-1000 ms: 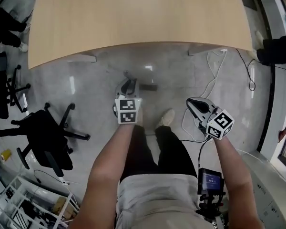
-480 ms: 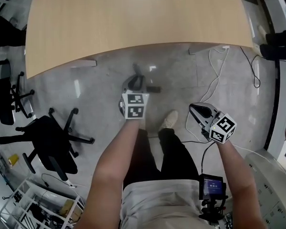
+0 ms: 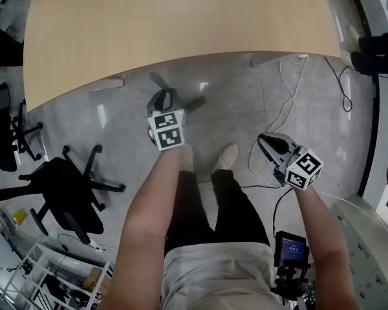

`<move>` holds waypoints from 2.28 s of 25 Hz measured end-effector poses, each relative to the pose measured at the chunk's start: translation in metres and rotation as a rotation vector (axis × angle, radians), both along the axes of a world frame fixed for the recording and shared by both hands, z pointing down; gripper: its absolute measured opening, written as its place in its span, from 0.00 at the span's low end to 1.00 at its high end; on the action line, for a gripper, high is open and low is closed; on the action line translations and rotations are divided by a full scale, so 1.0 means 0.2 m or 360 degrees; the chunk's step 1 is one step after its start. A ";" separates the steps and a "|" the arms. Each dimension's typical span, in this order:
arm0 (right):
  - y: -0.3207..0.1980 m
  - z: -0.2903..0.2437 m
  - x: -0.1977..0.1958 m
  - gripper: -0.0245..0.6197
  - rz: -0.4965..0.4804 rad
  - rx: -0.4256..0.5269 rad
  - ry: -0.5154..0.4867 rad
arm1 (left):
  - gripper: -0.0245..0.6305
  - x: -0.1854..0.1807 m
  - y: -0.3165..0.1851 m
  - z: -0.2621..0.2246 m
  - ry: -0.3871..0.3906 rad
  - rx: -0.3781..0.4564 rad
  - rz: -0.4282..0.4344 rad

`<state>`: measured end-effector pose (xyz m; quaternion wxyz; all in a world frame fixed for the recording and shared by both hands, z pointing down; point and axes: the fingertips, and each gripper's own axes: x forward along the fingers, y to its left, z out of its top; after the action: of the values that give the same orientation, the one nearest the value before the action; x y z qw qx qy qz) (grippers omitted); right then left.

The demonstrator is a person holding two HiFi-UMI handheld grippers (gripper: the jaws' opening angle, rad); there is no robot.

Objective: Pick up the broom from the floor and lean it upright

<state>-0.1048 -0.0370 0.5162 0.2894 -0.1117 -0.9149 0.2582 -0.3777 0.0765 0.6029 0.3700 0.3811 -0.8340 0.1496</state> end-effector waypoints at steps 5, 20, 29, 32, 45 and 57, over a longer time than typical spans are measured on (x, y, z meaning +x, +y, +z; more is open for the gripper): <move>0.00 0.00 0.01 0.07 -0.0005 -0.0009 0.0010 | 0.15 -0.07 0.03 0.03 -0.0005 -0.0032 -0.0065; 0.02 0.02 -0.03 0.07 -0.0036 -0.0019 0.0005 | 0.22 -0.10 0.07 0.08 -0.0056 -0.0102 -0.0033; -0.02 0.05 0.01 0.07 -0.0026 -0.0016 0.0024 | 0.27 -0.08 0.08 0.05 -0.0082 -0.0090 0.0010; -0.02 0.05 0.02 0.07 -0.0033 -0.0030 0.0037 | 0.27 0.03 0.16 0.05 -0.0035 -0.0118 0.0035; -0.03 -0.05 0.03 0.07 -0.0200 0.0012 -0.0005 | 0.08 0.46 0.56 -0.32 0.0109 0.0098 -0.0209; -0.28 -0.41 0.24 0.07 0.0128 0.0074 -0.0045 | 0.06 0.52 0.69 -0.92 0.0198 0.0474 0.0016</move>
<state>-0.0575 -0.0938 0.4339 0.2683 -0.0717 -0.9284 0.2468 -0.2739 0.2152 0.4197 0.3597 0.4443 -0.8205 0.0024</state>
